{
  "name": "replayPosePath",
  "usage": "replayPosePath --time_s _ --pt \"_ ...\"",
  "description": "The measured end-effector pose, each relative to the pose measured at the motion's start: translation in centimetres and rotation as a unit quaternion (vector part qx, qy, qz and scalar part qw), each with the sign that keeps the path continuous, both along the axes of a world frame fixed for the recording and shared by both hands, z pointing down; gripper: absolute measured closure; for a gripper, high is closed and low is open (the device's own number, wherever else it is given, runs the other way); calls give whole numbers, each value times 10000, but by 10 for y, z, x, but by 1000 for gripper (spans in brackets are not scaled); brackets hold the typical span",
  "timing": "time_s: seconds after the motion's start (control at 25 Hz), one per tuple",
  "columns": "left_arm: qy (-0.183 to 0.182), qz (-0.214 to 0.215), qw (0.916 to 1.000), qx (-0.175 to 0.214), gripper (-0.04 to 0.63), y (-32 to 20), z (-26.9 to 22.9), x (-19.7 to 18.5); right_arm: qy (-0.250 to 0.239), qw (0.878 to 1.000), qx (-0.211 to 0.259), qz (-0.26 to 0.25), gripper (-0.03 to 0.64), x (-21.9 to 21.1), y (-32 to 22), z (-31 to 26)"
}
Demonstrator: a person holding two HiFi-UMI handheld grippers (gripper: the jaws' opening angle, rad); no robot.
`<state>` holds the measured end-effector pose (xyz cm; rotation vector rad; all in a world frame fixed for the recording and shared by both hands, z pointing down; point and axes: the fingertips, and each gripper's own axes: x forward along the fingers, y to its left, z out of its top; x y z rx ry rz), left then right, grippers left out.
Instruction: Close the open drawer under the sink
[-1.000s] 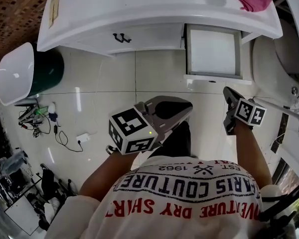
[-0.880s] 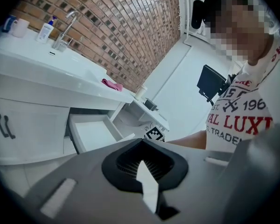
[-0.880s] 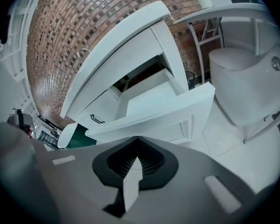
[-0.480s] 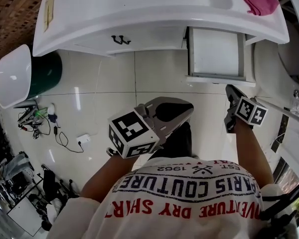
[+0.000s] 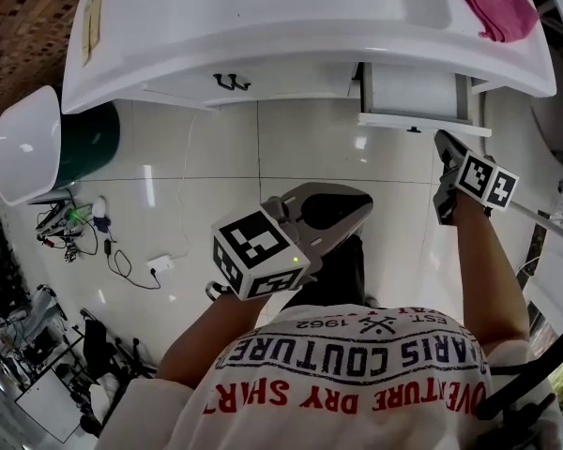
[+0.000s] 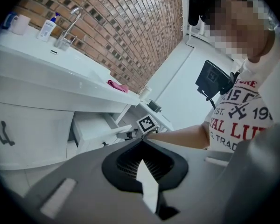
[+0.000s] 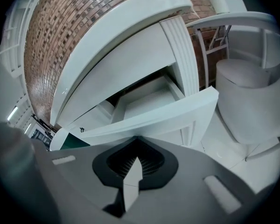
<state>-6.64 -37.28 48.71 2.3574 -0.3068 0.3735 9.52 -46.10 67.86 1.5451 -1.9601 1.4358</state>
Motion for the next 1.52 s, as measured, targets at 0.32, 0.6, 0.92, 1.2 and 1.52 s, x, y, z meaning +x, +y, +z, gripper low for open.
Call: replayPosePath --time_s 0.32,0.6,0.92,1.2,1.52 --pt "-132 -158 9998 -78 611 -9 8 -10 41 9995 305 40 609 5 -76 -3" --pt "-216 -214 9993 -198 611 -9 21 -17 -45 9989 419 216 609 4 -115 -4" --pt "-158 -193 9996 -160 611 -10 18 -10 -39 9990 373 261 609 5 -115 -5" --pt "-122 -142 9998 -97 611 -5 10 -5 472 9936 328 -970 609 -14 -71 -11" --pt "-53 -162 9998 124 611 7 -9 5 187 9619 1164 -2465 609 -77 61 -122"
